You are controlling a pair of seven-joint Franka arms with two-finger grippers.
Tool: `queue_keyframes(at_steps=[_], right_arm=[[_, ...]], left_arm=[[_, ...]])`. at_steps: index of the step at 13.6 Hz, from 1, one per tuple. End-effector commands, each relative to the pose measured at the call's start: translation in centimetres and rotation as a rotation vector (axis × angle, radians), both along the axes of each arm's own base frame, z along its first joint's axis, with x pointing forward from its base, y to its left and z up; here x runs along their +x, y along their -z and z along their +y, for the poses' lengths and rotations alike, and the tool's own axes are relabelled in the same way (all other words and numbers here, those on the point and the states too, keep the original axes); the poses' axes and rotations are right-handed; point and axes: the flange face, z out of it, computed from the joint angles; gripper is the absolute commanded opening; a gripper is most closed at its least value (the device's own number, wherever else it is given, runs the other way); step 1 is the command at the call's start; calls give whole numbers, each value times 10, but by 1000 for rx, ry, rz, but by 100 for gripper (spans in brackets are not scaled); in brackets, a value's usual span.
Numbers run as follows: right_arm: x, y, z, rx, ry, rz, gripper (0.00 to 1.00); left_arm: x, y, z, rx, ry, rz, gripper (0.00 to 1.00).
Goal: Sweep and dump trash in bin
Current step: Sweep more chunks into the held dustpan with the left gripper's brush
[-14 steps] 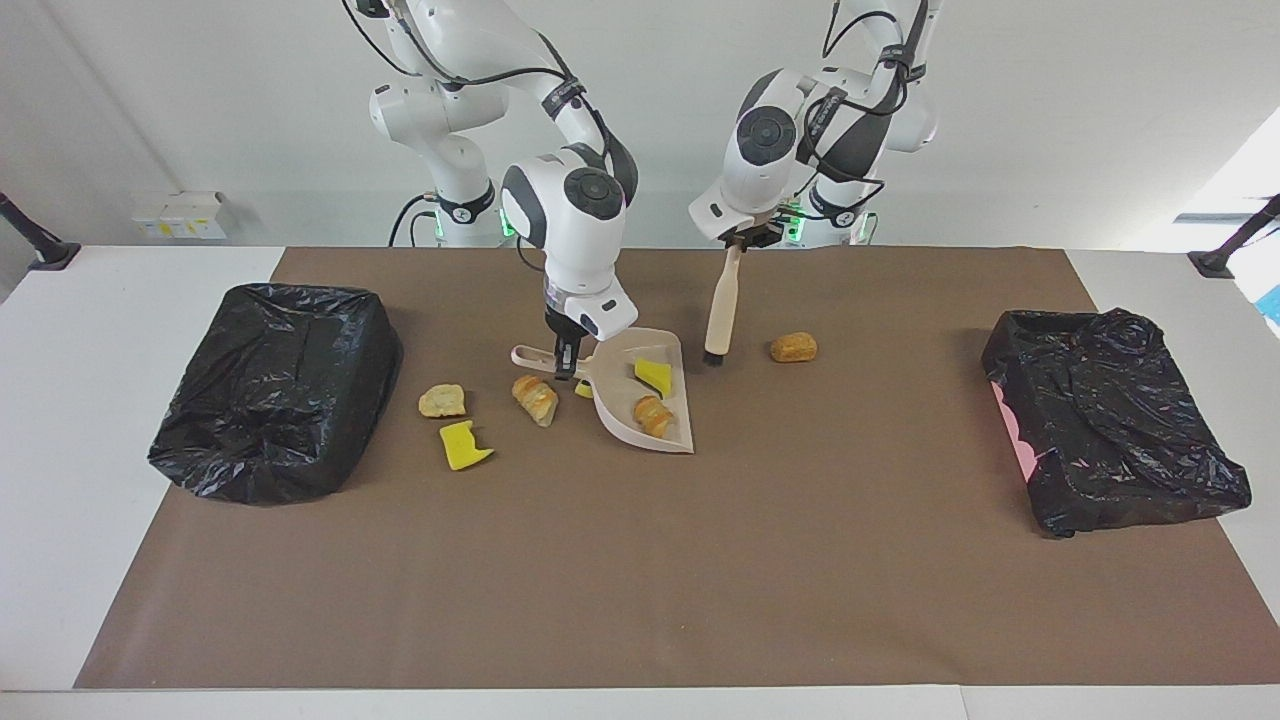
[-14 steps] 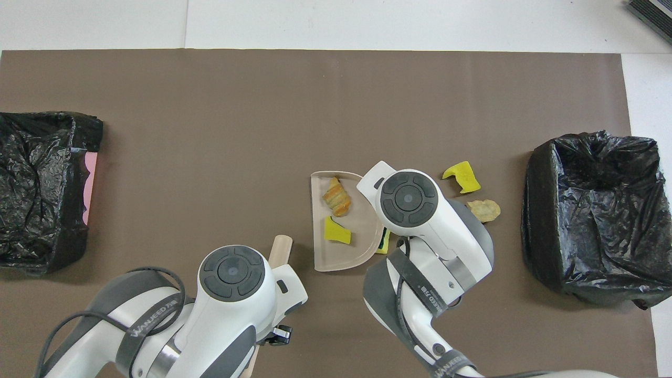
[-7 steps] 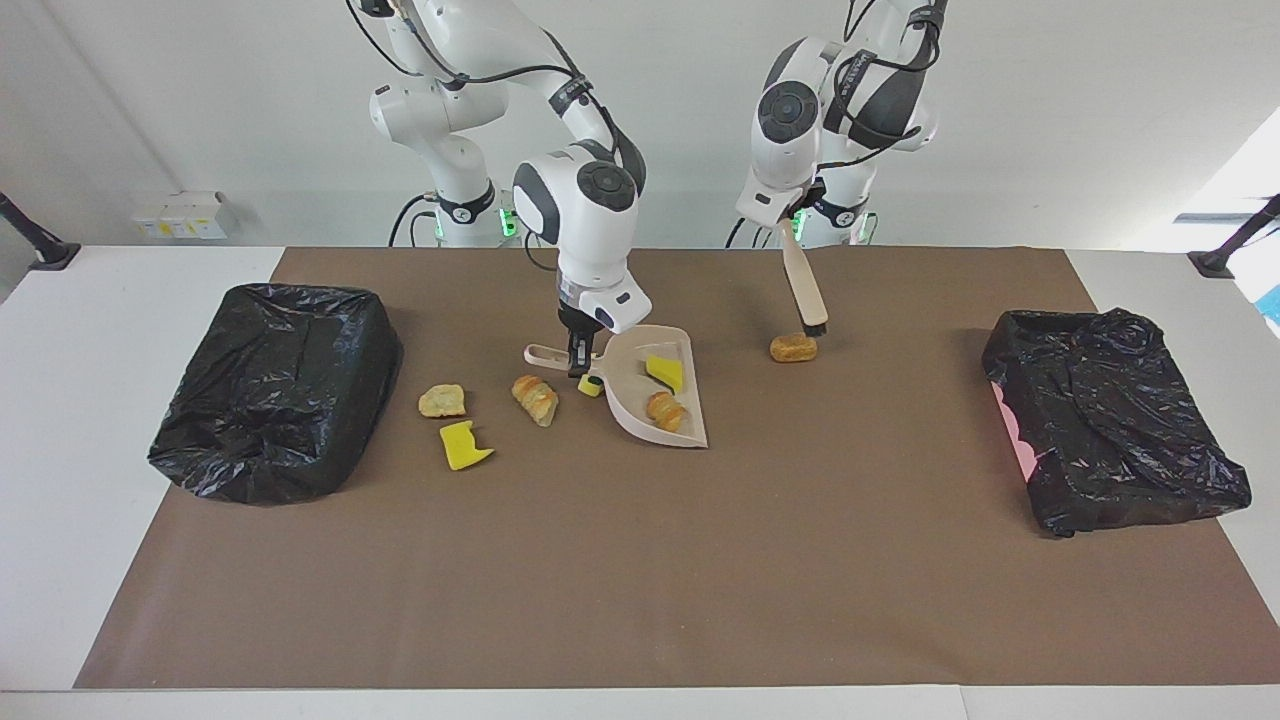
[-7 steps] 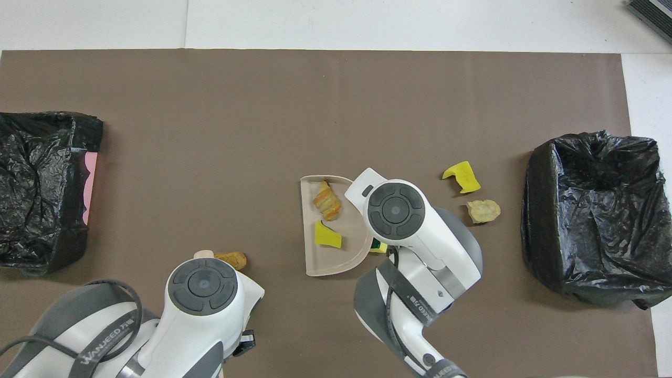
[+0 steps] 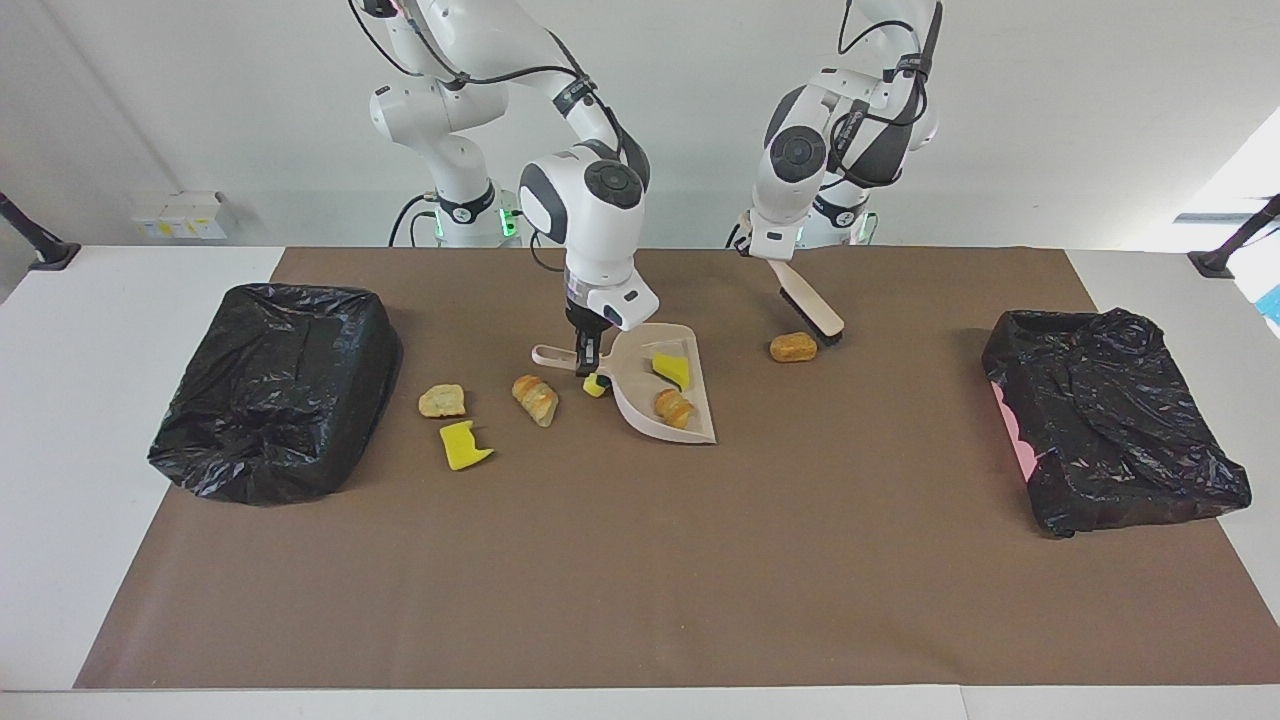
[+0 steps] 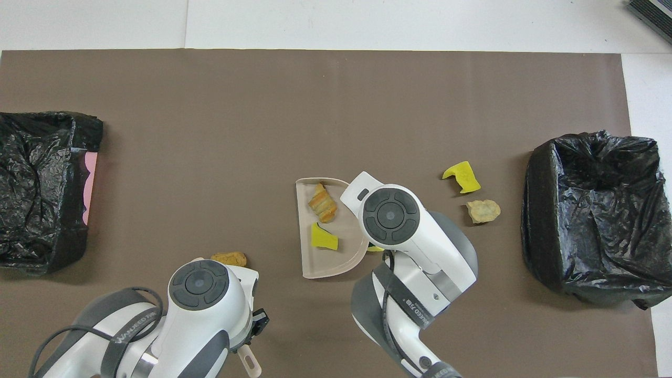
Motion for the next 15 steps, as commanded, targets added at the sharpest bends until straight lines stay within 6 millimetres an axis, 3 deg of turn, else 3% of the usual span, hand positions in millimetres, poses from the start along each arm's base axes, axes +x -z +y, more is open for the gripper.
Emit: queue_keyframes(at_steps=[1, 3, 5, 8, 9, 15], right_arm=[[-2, 4, 1, 3, -27, -10, 0], [-2, 5, 1, 3, -26, -9, 0], [-2, 9, 2, 3, -19, -4, 0], [-2, 11, 1, 6, -4, -1, 0], [-5, 19, -5, 9, 25, 19, 0], [-2, 17, -5, 42, 78, 16, 0]], left_arm=[[27, 29, -12, -74, -97, -60, 0], [45, 26, -23, -151, -100, -135, 0], [48, 22, -33, -225, 39, -167, 0], [35, 20, -49, -342, 259, -152, 0], [31, 19, -55, -386, 287, -148, 0], [17, 5, -89, -515, 458, -159, 0]])
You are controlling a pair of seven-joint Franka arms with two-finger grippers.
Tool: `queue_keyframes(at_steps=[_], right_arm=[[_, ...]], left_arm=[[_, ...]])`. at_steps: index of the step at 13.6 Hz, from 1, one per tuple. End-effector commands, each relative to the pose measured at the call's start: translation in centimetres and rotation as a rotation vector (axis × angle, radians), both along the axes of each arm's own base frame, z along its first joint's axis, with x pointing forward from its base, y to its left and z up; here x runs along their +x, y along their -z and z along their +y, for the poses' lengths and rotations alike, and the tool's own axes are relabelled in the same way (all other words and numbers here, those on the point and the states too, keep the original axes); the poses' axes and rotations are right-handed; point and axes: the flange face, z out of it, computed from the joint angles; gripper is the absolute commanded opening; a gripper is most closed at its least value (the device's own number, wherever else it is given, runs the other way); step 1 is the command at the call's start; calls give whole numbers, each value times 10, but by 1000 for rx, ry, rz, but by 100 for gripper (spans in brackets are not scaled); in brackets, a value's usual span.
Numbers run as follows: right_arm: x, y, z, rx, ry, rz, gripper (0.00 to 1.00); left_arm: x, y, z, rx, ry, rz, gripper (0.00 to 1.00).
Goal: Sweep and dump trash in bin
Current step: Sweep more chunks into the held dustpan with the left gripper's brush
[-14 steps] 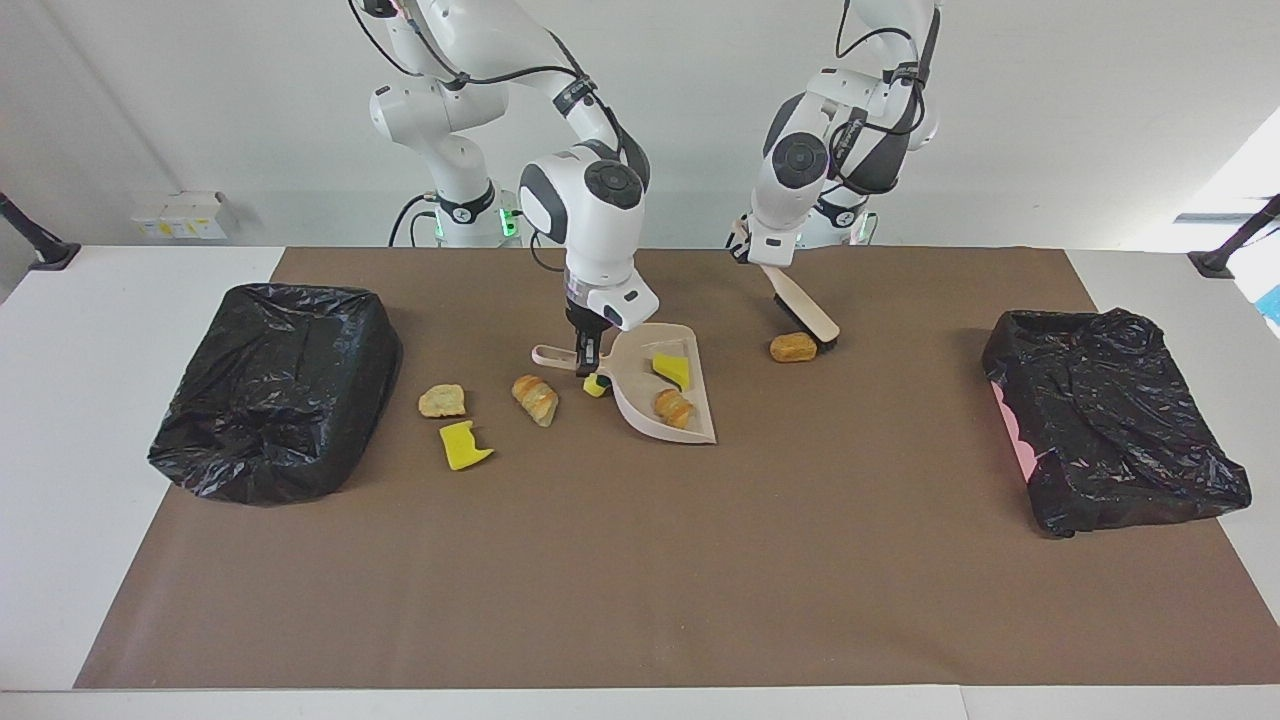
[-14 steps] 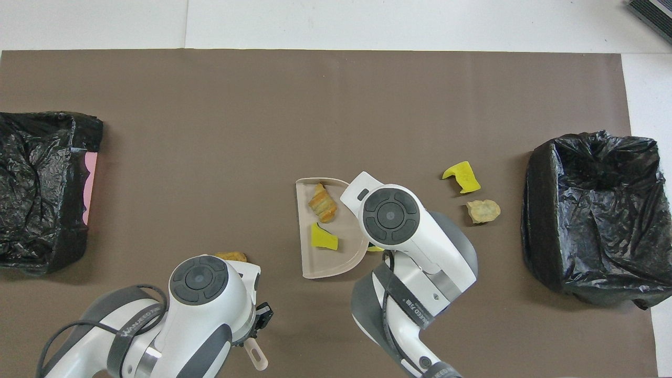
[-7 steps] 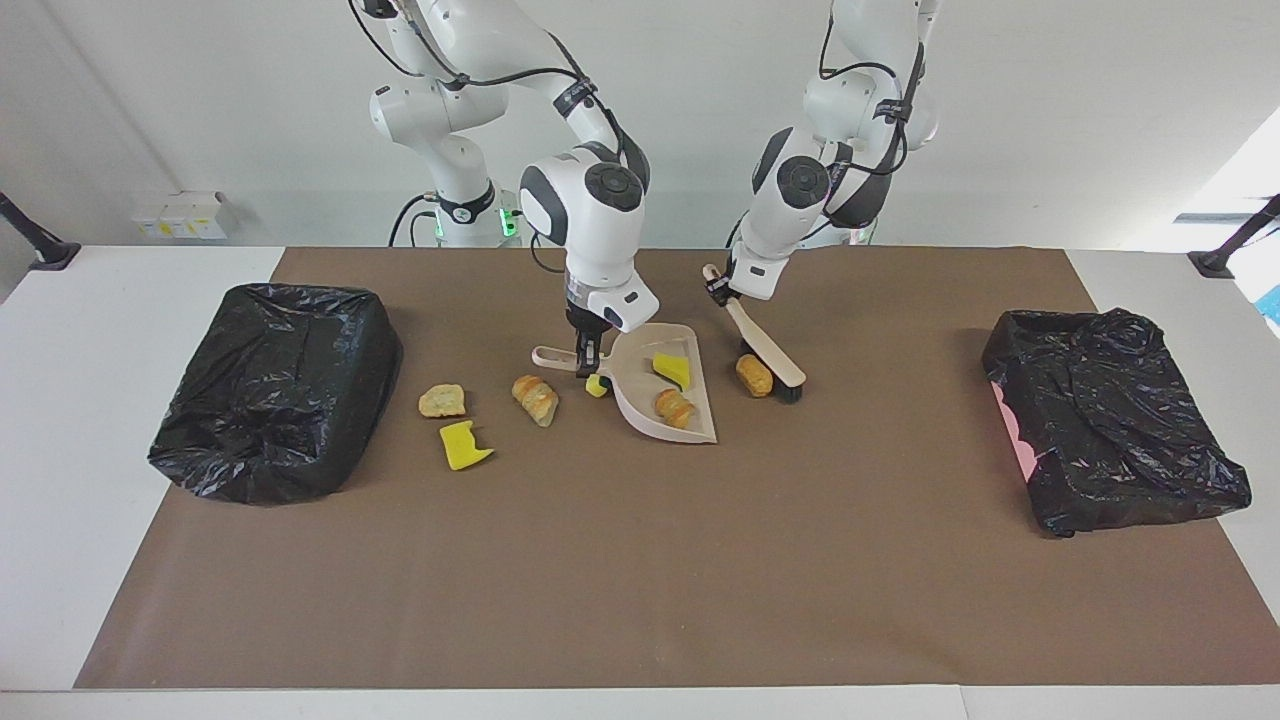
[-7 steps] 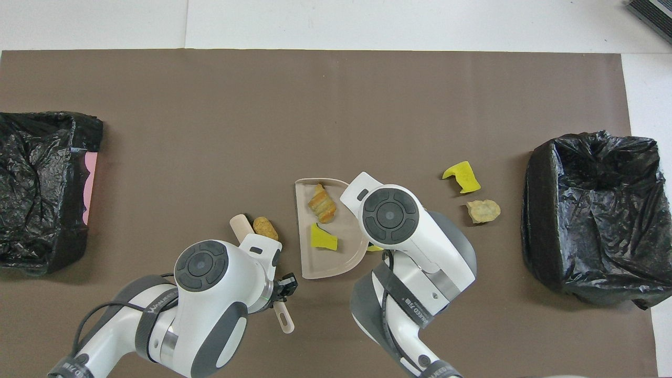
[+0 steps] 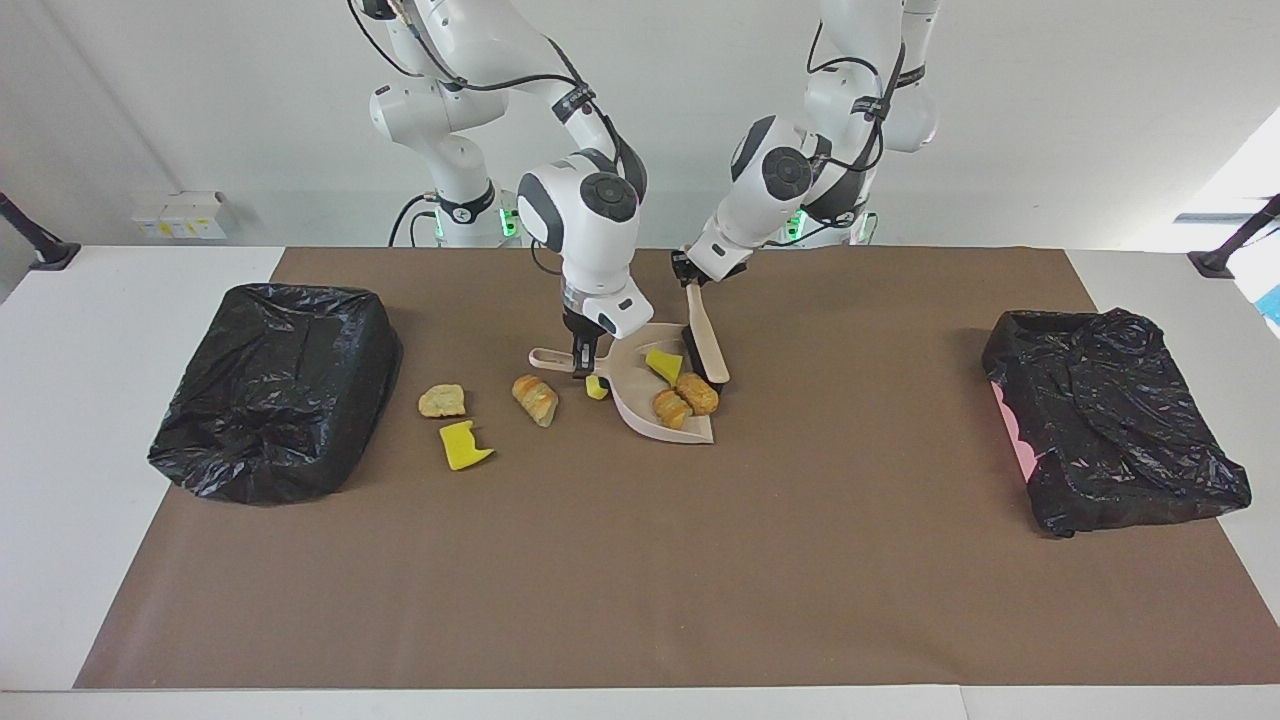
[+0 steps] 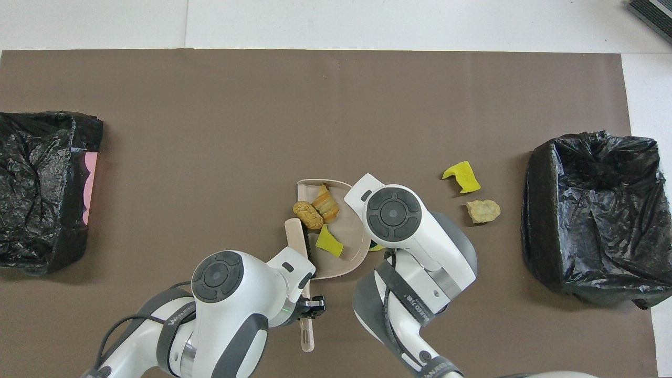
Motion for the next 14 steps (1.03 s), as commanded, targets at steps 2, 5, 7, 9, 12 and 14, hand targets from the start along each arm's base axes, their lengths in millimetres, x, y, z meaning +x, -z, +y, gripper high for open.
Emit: queue_keyframes(at_steps=[2, 5, 7, 9, 12, 14], right_arm=[[3, -4, -1, 40, 43, -17, 0], [7, -11, -8, 76, 74, -11, 0], [9, -12, -10, 82, 80, -13, 0], [10, -14, -8, 86, 81, -16, 0], [20, -25, -15, 93, 92, -31, 0], [24, -32, -17, 96, 98, -35, 0]], left_arm=[[8, -11, -25, -56, 68, -32, 0], [8, -15, -30, -20, 104, 11, 0], [5, -28, -20, 63, 185, 34, 0], [3, -43, -11, 143, 244, 36, 0], [2, -52, -3, 232, 242, 0, 0], [-3, -49, -5, 300, 88, 9, 0]])
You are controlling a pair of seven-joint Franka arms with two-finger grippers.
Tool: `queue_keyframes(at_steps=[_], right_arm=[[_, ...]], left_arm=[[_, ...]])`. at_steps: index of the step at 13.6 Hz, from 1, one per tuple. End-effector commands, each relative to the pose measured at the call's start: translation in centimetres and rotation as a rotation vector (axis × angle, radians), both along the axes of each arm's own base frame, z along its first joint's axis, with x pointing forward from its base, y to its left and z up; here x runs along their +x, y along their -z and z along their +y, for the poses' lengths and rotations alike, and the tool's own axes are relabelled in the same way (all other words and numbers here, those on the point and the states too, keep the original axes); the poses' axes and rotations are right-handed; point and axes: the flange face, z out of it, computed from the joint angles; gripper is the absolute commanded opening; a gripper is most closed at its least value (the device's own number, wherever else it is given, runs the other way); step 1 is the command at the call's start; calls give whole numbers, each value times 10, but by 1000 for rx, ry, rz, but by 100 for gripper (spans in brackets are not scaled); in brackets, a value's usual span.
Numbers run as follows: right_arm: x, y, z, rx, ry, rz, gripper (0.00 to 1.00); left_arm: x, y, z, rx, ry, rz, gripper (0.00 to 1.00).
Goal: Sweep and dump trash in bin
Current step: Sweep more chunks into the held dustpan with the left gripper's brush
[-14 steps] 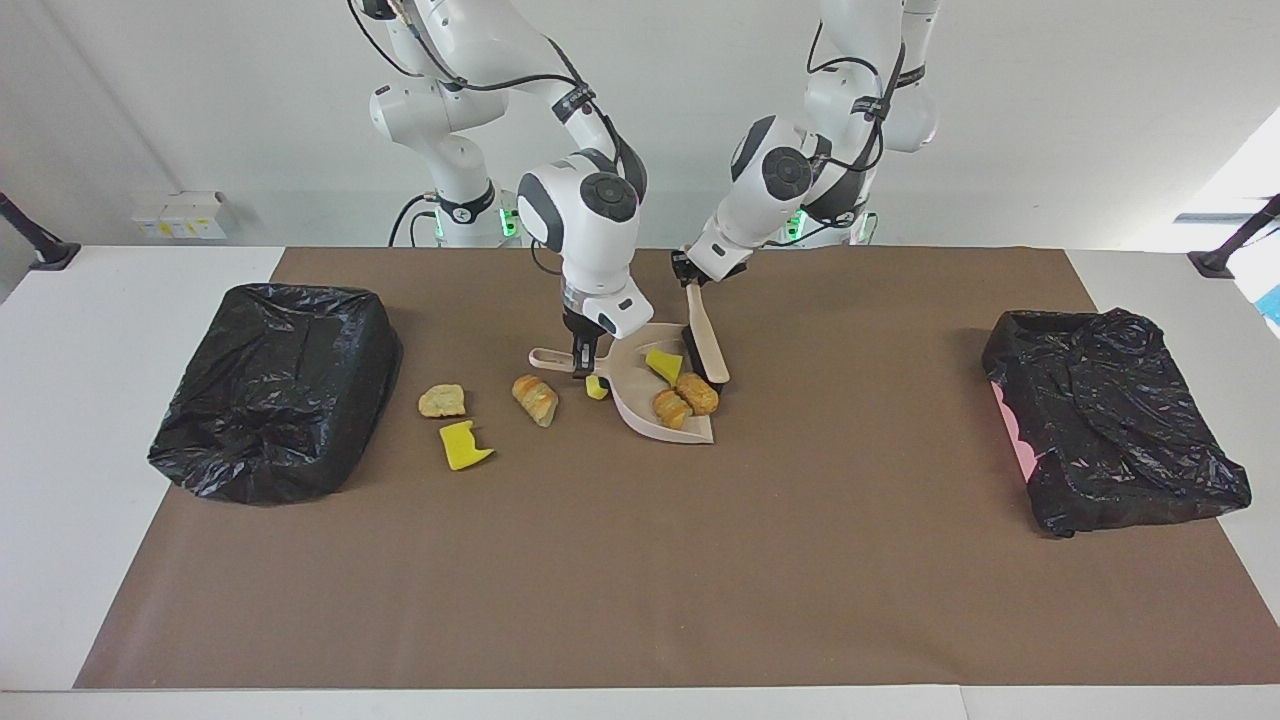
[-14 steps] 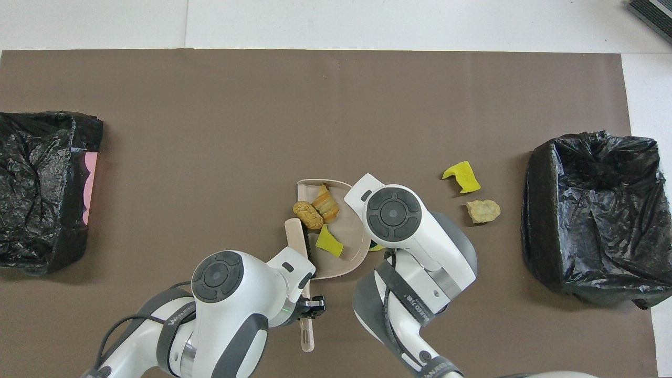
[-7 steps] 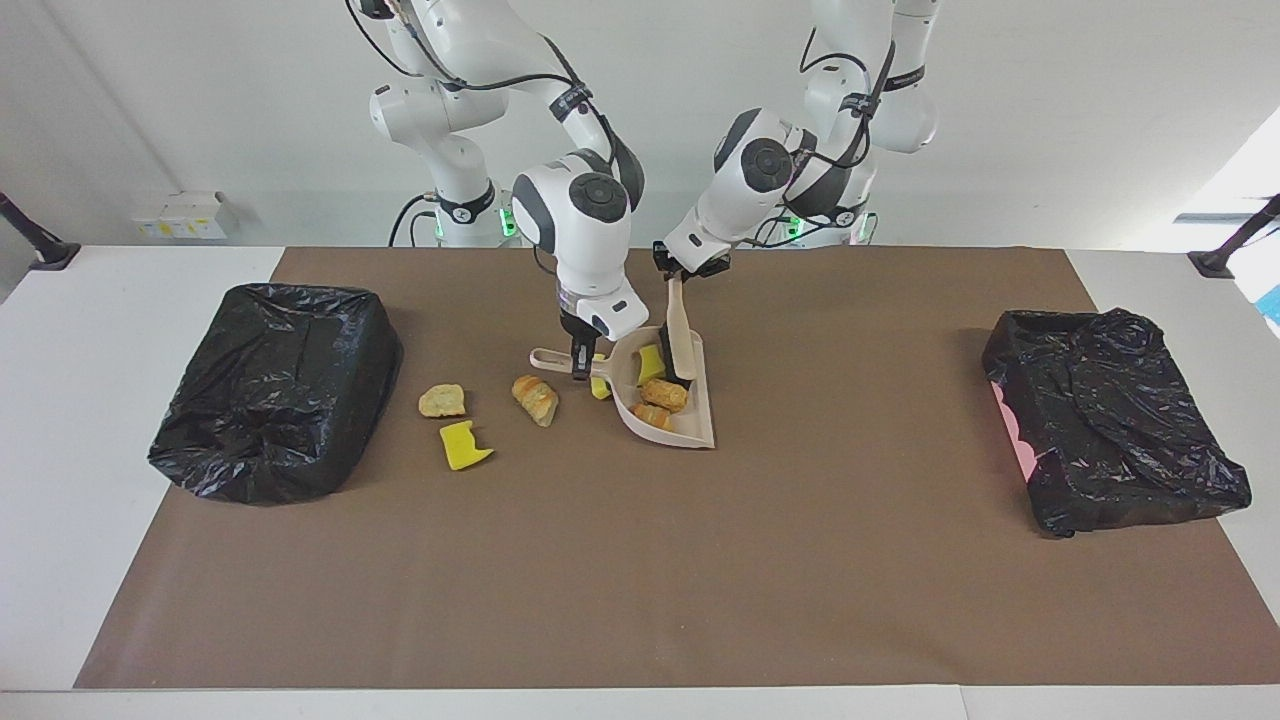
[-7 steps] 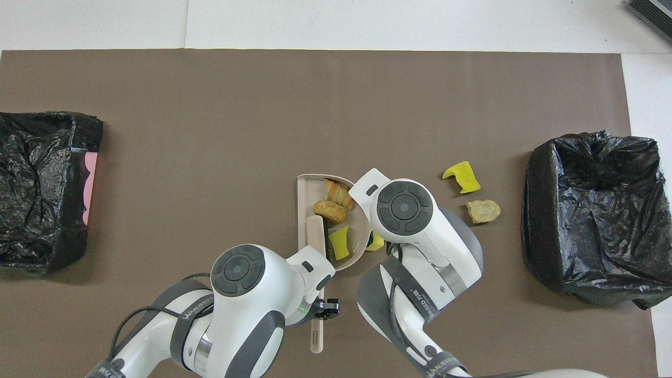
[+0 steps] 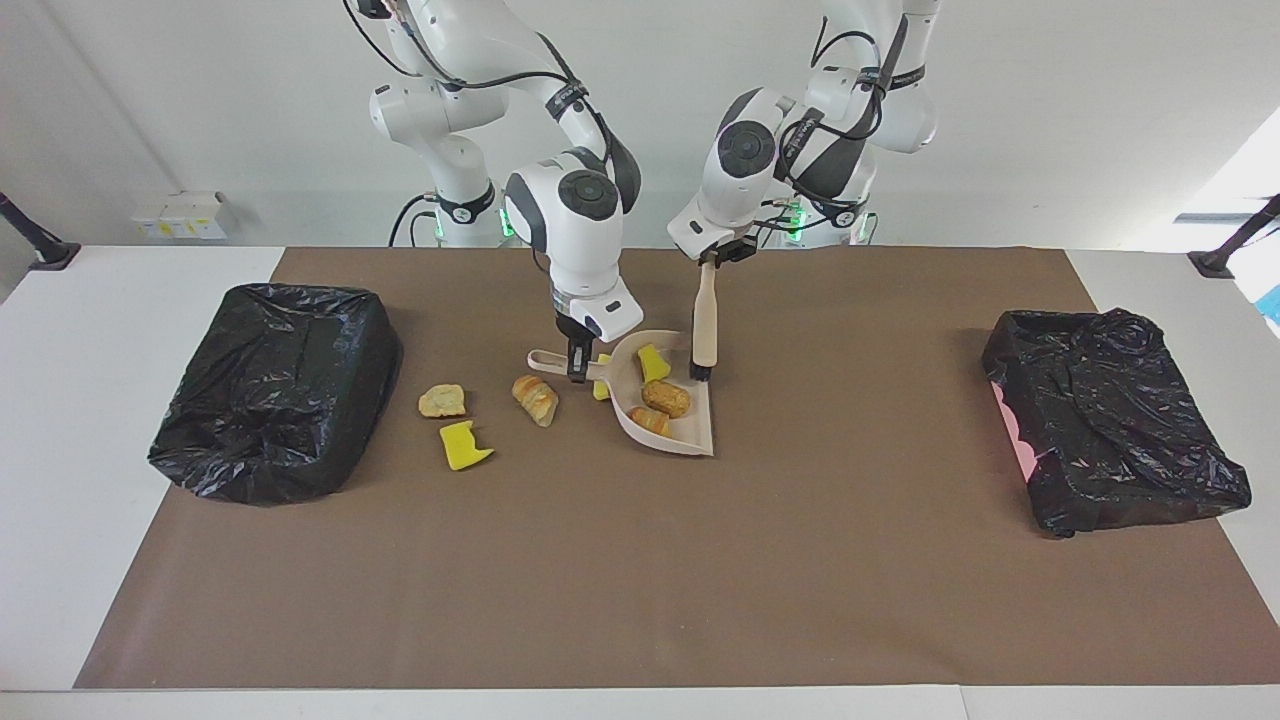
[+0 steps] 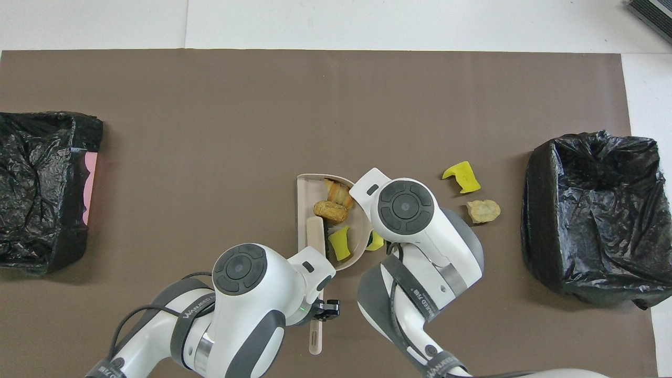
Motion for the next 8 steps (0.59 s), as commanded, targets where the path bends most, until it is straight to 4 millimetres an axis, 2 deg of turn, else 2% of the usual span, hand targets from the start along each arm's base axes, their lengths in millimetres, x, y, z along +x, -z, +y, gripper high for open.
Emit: queue_keyframes(at_steps=[1, 5, 6, 8], right_arm=[[4, -15, -3, 25, 18, -12, 0], [14, -31, -23, 26, 30, 11, 0], [19, -37, -31, 53, 24, 27, 0], [28, -48, -54, 71, 20, 43, 0]], left_arm=[[-12, -8, 1, 63, -96, -29, 0], [-72, 2, 3, 77, -20, -36, 0], [-79, 1, 3, 72, -10, -41, 0], [-105, 13, -8, 80, 27, -26, 0]])
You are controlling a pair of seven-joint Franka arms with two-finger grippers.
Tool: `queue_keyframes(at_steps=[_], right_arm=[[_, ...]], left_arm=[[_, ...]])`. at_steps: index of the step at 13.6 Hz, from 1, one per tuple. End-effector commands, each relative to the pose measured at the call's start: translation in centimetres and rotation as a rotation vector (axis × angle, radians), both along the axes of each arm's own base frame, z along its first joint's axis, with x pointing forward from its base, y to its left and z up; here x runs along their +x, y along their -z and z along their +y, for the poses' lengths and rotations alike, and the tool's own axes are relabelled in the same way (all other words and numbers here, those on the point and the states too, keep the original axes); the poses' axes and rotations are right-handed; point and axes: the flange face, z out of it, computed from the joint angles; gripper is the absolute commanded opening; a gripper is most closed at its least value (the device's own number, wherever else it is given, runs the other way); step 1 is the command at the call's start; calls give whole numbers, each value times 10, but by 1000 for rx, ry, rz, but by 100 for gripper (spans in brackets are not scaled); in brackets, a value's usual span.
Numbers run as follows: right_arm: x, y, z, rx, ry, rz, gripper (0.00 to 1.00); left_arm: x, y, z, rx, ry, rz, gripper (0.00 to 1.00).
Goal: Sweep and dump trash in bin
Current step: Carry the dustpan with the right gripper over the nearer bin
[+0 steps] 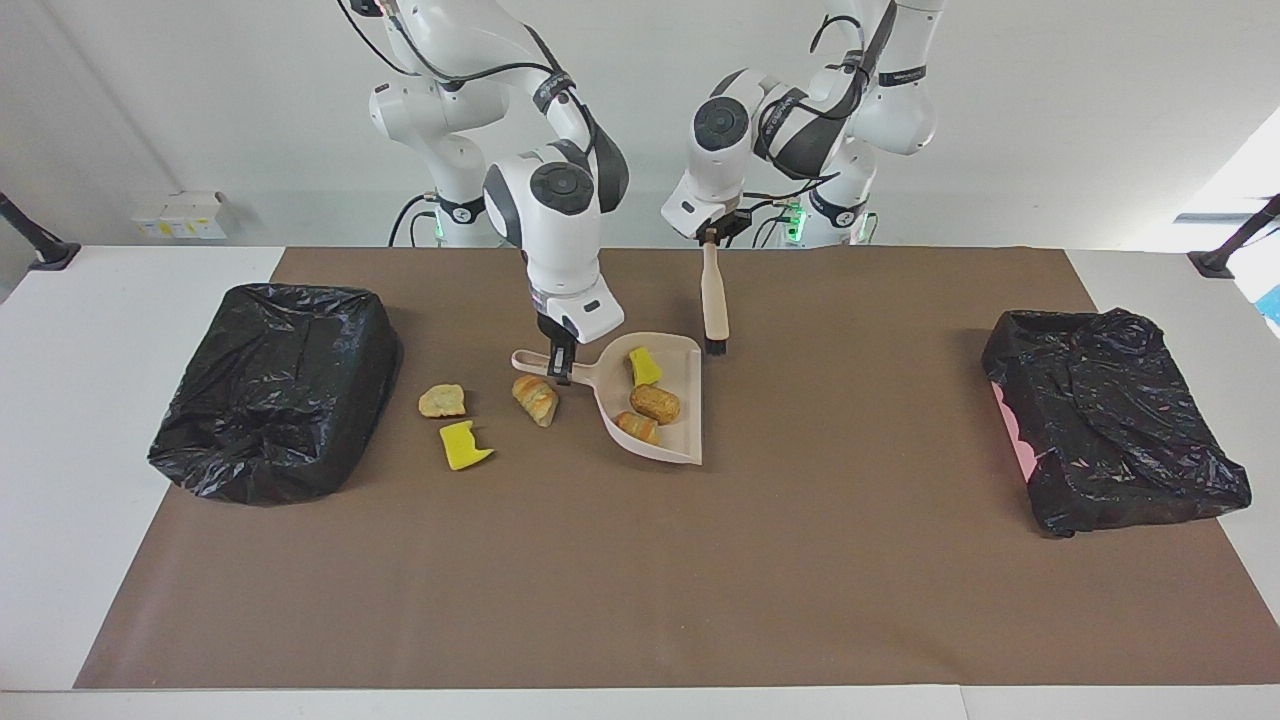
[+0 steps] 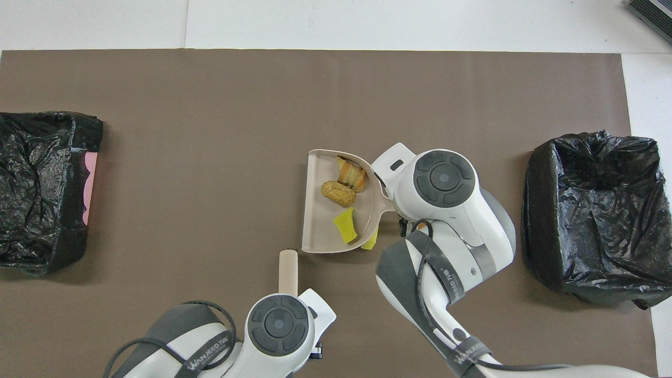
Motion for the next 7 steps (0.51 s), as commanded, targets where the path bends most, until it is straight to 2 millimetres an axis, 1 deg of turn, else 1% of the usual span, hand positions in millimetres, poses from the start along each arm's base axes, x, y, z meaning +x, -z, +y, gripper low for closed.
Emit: queue_keyframes(at_steps=[1, 2, 3, 4, 5, 6, 7], right_arm=[[9, -25, -29, 30, -18, 17, 0], [13, -31, -40, 27, -19, 28, 0], [19, -40, -52, 44, -16, 42, 0], [22, -44, -64, 62, -20, 55, 0], [27, -48, -78, 77, -25, 65, 0], [30, -51, -90, 82, -26, 70, 0], [32, -55, -100, 82, -28, 74, 0]], left_arm=[[-39, 12, -6, 6, -6, -43, 0], [-54, 21, -11, 10, -23, -63, 0], [-67, 25, -15, 9, -18, -75, 0], [-71, 22, -16, 2, -16, -78, 0], [-76, 24, -17, -2, -17, -65, 0], [-88, 28, -21, -2, 0, -52, 0], [-93, 31, -21, -4, 4, -48, 0]])
